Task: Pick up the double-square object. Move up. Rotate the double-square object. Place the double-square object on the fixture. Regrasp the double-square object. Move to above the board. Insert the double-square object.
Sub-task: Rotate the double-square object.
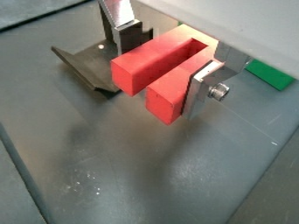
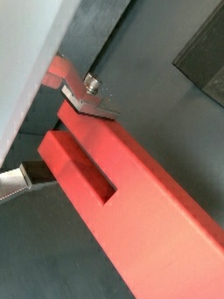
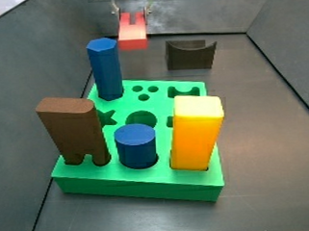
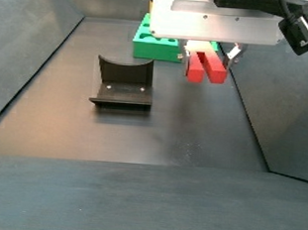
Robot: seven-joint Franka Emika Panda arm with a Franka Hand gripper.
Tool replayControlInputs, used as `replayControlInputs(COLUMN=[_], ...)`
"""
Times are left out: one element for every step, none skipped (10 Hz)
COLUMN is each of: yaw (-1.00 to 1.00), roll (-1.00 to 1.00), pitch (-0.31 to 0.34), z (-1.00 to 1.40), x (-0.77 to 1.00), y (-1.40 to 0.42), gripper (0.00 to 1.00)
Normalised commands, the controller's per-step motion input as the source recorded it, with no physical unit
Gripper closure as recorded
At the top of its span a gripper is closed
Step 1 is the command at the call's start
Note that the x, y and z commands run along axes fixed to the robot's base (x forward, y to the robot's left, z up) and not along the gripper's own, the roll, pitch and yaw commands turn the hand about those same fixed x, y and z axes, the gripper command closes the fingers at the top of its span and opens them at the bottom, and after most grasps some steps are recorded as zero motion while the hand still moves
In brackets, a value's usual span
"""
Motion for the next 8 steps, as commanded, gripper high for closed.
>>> replayControlInputs(yaw=[0.05, 0.05, 0.04, 0.03, 0.02, 0.02, 0.01, 0.01], roll=[0.00, -0.01, -0.03, -0.06, -0.08, -0.10, -0.12, -0.14], pitch=[-0.005, -0.027, -0.034, -0.038, -0.040, -0.044, -0.046, -0.046], z=[-1.00, -1.00, -1.00, -1.00, -1.00, -0.88, -0.76, -0.64], x=[0.00, 0.02, 0.02, 0.03, 0.04, 0.04, 0.05, 0.05], y=[0.00, 0.00, 0.00, 0.00, 0.00, 0.01, 0.01, 0.02], gripper=[1.00, 1.00, 1.00, 1.00, 1.00, 1.00, 1.00, 1.00])
